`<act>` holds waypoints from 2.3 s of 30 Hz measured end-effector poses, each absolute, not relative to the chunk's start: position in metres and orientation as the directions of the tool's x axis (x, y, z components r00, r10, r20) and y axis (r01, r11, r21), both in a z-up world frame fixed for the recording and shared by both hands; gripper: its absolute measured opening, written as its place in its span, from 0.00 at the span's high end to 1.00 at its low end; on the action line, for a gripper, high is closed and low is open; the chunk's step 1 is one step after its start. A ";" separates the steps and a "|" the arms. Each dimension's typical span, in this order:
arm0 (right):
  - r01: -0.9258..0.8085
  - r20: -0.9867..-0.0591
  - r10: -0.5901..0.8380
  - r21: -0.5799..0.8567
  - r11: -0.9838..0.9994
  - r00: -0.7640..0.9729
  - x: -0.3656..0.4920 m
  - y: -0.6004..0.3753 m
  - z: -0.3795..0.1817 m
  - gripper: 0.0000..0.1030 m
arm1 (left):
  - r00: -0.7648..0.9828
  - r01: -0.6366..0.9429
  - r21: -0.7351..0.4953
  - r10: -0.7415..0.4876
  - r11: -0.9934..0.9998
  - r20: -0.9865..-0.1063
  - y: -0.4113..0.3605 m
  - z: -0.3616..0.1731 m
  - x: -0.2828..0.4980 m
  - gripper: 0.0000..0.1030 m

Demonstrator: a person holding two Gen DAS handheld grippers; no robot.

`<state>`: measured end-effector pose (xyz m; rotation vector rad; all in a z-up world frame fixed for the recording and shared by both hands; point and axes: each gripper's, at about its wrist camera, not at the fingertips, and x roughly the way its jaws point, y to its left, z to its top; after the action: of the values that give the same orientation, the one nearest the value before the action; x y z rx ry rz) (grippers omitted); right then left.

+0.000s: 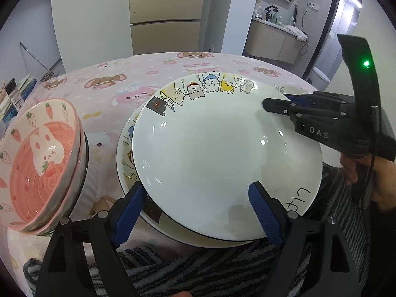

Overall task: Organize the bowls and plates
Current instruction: 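Lower the flat plate onto the other flat plate and open both grippers, then move both grippers to the deep white plate with 'Life' text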

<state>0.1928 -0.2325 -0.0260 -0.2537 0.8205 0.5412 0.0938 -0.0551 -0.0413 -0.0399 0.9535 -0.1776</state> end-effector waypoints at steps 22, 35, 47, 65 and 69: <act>-0.576 -0.740 0.310 -0.127 0.807 0.597 0.179 -0.217 -0.023 0.36 | 0.679 0.187 -0.101 -0.203 0.977 -0.706 -0.054 -0.024 0.062 0.00; -0.639 -0.542 0.529 -0.021 0.769 0.653 0.153 -0.246 0.043 0.00 | 0.855 0.182 -0.060 -0.189 0.981 -0.483 -0.055 0.036 0.041 0.00; -0.568 -0.388 0.557 0.100 0.817 0.734 0.124 -0.323 0.134 0.00 | 0.863 0.195 -0.114 -0.226 0.974 -0.451 -0.074 0.093 0.051 0.00; -0.424 -0.508 0.458 0.190 0.885 0.729 0.135 -0.421 0.072 0.00 | 0.699 0.291 -0.153 -0.319 0.944 -0.640 -0.170 0.065 0.084 0.00; -0.396 -0.554 0.442 0.209 0.894 0.705 0.141 -0.434 0.051 0.00 | 0.648 0.275 -0.213 -0.344 0.938 -0.679 -0.183 0.043 0.090 0.00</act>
<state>0.1411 -0.4340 0.0508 0.0762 0.6354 0.4667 0.0898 -0.1826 0.0431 -0.0935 0.7911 -0.3523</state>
